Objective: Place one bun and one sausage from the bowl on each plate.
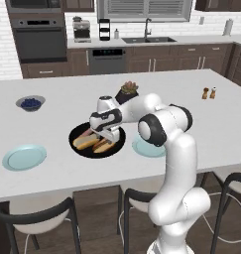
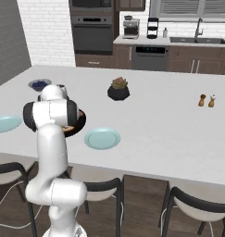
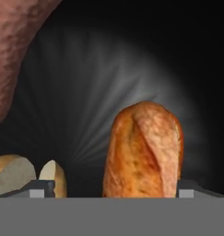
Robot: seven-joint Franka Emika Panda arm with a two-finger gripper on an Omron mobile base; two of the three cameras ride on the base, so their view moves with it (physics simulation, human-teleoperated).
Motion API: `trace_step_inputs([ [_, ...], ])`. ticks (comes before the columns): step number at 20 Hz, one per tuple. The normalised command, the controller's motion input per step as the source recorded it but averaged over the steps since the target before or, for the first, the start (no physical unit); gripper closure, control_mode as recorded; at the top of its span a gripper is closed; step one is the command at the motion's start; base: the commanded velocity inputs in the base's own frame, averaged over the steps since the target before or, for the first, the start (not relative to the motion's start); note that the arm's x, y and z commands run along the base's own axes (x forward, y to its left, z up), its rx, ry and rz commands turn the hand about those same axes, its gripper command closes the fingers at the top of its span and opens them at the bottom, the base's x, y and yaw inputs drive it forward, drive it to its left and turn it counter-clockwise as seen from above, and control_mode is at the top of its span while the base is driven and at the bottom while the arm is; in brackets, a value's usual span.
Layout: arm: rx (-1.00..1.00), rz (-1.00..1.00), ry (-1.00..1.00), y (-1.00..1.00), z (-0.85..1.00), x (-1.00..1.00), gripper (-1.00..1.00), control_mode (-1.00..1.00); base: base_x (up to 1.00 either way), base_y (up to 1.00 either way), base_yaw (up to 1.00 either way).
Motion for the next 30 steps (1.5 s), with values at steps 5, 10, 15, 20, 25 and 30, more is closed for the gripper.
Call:
trace_step_inputs([
  [5,0.00,0.00,0.00,0.00,0.00,0.00,1.00,-1.00,0.00,0.00,0.00],
  [10,0.00,0.00,0.00,0.00,0.00,0.00,1.00,-1.00,0.00,0.00,0.00],
  [15,0.00,0.07,-0.03,-0.19,0.20,-0.37,1.00,-1.00,0.00,0.00,0.00],
  [20,0.02,0.16,-0.02,-0.90,0.41,-0.59,1.00,-1.00,0.00,0.00,0.00],
  [25,0.03,0.16,0.06,-0.94,0.38,-0.21,1.00,-1.00,0.00,0.00,0.00],
  [30,0.06,0.16,0.13,-0.81,0.26,0.20,1.00,-1.00,0.00,0.00,0.00],
])
